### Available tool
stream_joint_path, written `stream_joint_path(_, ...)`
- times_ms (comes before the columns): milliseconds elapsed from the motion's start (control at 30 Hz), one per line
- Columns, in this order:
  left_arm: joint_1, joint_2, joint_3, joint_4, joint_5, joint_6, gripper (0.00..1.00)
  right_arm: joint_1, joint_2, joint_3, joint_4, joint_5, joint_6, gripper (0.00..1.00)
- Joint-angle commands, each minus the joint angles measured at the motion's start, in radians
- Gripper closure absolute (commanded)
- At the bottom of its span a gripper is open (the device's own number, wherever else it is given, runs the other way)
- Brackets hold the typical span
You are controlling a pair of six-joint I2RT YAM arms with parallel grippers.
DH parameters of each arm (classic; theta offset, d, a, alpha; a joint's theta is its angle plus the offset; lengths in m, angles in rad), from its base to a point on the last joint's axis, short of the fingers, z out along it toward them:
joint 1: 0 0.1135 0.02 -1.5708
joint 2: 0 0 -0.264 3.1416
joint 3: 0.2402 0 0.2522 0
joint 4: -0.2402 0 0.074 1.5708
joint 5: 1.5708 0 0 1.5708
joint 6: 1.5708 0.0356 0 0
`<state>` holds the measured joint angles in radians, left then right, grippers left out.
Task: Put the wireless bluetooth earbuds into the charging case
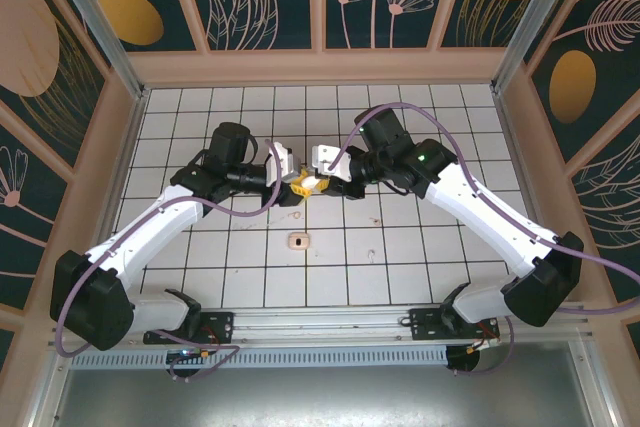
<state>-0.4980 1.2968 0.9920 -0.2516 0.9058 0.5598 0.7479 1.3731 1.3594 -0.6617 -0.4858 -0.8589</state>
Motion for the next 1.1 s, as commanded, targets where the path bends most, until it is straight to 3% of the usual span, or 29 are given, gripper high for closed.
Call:
stream_joint_path(0,-0.005,0.001,0.033,-0.016,0.021,0.018,0.77,0.011,-0.002,0.028,0.013,0.007,-0.012,0.80)
stream_joint_path(233,-0.005,-0.016,0.017,0.034,0.033,-0.006,0.86,0.011,-0.003,0.015,0.020,0.022,0.002,0.78)
stream_joint_path(333,-0.004,-0.017,0.013,0.042,0.040,-0.009,0.86,0.010,-0.009,0.008,0.053,0.042,0.045,0.66)
stream_joint_path(433,-0.005,-0.016,0.005,0.056,0.050,-0.016,0.85,0.002,-0.016,0.002,0.079,0.056,0.078,0.62)
stream_joint_path(1067,-0.005,-0.009,-0.001,0.069,0.043,-0.029,0.84,-0.090,-0.035,0.006,0.128,-0.003,0.132,0.60)
